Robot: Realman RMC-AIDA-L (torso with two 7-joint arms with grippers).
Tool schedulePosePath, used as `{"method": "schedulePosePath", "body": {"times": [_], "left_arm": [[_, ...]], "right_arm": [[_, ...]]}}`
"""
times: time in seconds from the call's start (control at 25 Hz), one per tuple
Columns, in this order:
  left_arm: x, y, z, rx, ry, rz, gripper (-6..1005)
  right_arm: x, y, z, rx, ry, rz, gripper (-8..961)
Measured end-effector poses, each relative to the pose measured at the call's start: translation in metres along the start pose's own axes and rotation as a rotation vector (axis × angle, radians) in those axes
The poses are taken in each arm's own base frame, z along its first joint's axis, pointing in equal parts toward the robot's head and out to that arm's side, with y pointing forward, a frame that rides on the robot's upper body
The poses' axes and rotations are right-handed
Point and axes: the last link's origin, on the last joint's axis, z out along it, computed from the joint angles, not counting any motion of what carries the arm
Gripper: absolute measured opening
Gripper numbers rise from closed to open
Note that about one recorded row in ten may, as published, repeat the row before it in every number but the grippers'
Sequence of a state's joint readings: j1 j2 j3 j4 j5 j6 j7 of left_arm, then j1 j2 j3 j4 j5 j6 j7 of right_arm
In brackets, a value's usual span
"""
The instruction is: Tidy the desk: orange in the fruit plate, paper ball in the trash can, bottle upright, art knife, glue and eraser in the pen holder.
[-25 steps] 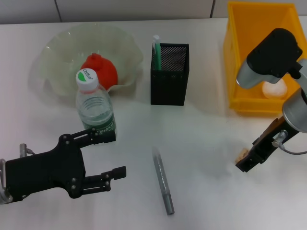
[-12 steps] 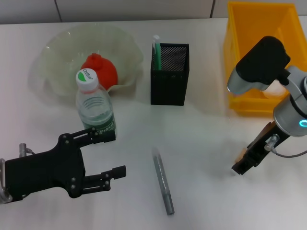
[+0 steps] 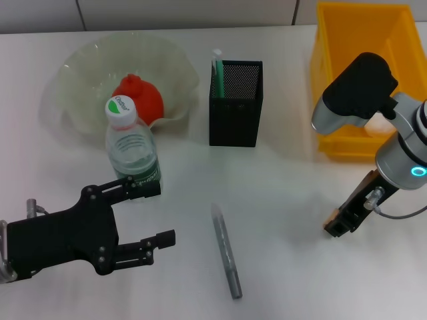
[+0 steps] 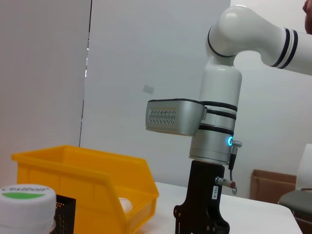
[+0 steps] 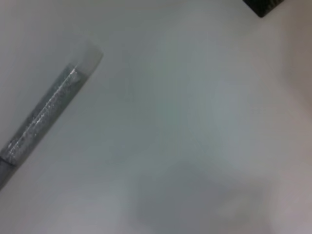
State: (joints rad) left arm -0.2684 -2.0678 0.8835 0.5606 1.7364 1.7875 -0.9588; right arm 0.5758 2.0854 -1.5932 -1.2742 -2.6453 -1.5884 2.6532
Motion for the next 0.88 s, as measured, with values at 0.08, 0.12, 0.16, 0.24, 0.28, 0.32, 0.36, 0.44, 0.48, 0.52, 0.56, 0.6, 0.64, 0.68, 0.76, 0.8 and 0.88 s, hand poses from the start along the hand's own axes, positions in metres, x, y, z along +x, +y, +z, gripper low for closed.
{"method": "schedulePosePath", "body": {"times": [0.08,0.12,0.16,0.24,0.28,0.32,0.36,0.44,0.48,0.52,0.56,0.6,0.64,0.68,0.76,0.8,0.88], "left_arm": [[0.0,0.0,0.0,0.001,0.0,0.0,783],[0.0,0.0,0.0,0.001,0.0,0.0,783],[0.0,0.0,0.0,0.001,0.001,0.0,783],[0.0,0.0,-0.001,-0.001,0.003,0.0,783],[0.0,0.0,-0.001,-0.001,0.003,0.0,783],[0.001,0.0,-0.001,-0.001,0.003,0.0,783],[0.001,0.0,-0.001,-0.002,0.003,0.001,783],[0.001,0.0,-0.001,-0.002,0.003,0.0,783],[0.001,0.0,-0.001,-0.003,0.003,0.0,783],[0.001,0.0,-0.001,-0.003,0.003,0.0,783],[0.001,0.0,-0.001,-0.003,0.003,0.0,783],[0.001,0.0,-0.001,-0.003,0.003,0.0,783],[0.001,0.0,-0.001,-0.003,0.003,0.0,783],[0.001,0.0,-0.001,-0.004,0.002,0.0,783],[0.001,0.001,0.0,-0.004,0.003,0.0,783],[0.001,0.001,0.0,-0.005,0.003,0.0,783],[0.001,0.001,0.0,-0.005,0.004,0.0,783]], "right_arm": [[0.0,0.0,0.0,-0.001,0.001,0.0,432],[-0.001,0.001,-0.001,0.002,-0.007,-0.004,408],[-0.002,0.002,-0.003,0.005,-0.017,-0.008,385],[-0.005,0.005,-0.013,0.015,-0.051,-0.018,384],[-0.007,0.006,-0.02,0.022,-0.074,-0.027,384],[-0.009,0.009,-0.029,0.027,-0.102,-0.036,384],[-0.011,0.011,-0.038,0.031,-0.131,-0.043,383],[-0.015,0.012,-0.06,0.038,-0.217,-0.044,387],[-0.02,0.009,-0.085,0.06,-0.318,-0.034,391],[-0.02,0.009,-0.085,0.06,-0.318,-0.034,395],[-0.023,0.006,-0.097,0.08,-0.374,-0.027,399],[-0.026,0.002,-0.109,0.106,-0.431,-0.017,402],[-0.03,-0.003,-0.118,0.13,-0.485,-0.006,406],[-0.041,-0.013,-0.131,0.171,-0.58,0.014,410],[-0.046,-0.017,-0.133,0.178,-0.602,0.017,418],[-0.058,-0.024,-0.134,0.185,-0.641,0.018,422],[-0.071,-0.029,-0.129,0.176,-0.651,0.008,430]]}}
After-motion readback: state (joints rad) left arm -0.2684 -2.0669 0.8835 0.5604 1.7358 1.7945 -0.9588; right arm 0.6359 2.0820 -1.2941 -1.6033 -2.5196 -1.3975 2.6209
